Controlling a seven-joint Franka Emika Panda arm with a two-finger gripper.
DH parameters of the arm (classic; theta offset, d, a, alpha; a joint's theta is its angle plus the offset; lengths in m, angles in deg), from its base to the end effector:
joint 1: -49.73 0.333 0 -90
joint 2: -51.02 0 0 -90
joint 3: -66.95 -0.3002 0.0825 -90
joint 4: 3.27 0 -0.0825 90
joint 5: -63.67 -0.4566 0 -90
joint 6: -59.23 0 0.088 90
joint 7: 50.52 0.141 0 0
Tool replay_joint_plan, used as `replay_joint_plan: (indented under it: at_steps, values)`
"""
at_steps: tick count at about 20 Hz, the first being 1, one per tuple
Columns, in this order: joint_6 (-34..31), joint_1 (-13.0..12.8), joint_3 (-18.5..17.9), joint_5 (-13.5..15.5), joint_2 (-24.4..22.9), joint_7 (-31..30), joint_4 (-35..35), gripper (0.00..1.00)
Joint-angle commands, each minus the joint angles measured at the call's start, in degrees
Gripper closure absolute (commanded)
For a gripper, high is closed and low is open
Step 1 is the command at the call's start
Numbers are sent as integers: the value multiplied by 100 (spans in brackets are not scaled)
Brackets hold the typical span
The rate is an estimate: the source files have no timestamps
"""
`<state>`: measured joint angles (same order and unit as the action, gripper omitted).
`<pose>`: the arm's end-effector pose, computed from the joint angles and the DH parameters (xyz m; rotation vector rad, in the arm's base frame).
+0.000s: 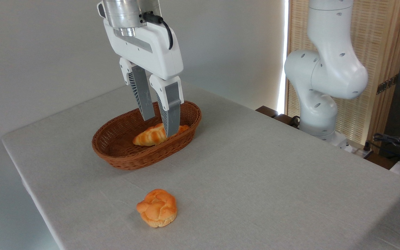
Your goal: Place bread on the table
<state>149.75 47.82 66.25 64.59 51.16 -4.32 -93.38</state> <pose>0.6287 -0.0155 0.5729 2.8646 -1.2576 0.0164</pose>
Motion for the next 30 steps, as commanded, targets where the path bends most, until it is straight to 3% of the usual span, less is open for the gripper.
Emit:
replay_joint_plan:
  at_steps: [1, 7, 15, 19, 22, 26, 30]
  values:
    - [-8, -72, 16, 58, -66, -59, 2, 0]
    - [53, -99, 131, 49, -67, -41, -51, 0]
    - [36, -415, 140, 58, -5, -32, -165, 0]
    - [184, -442, 210, 136, -5, -24, -157, 0]
    - [212, -573, 210, 400, -75, -85, -157, 0]
    - [124, -688, 166, 427, -216, -243, -148, 0]
    - [124, -732, 402, 374, -93, -270, -139, 0]
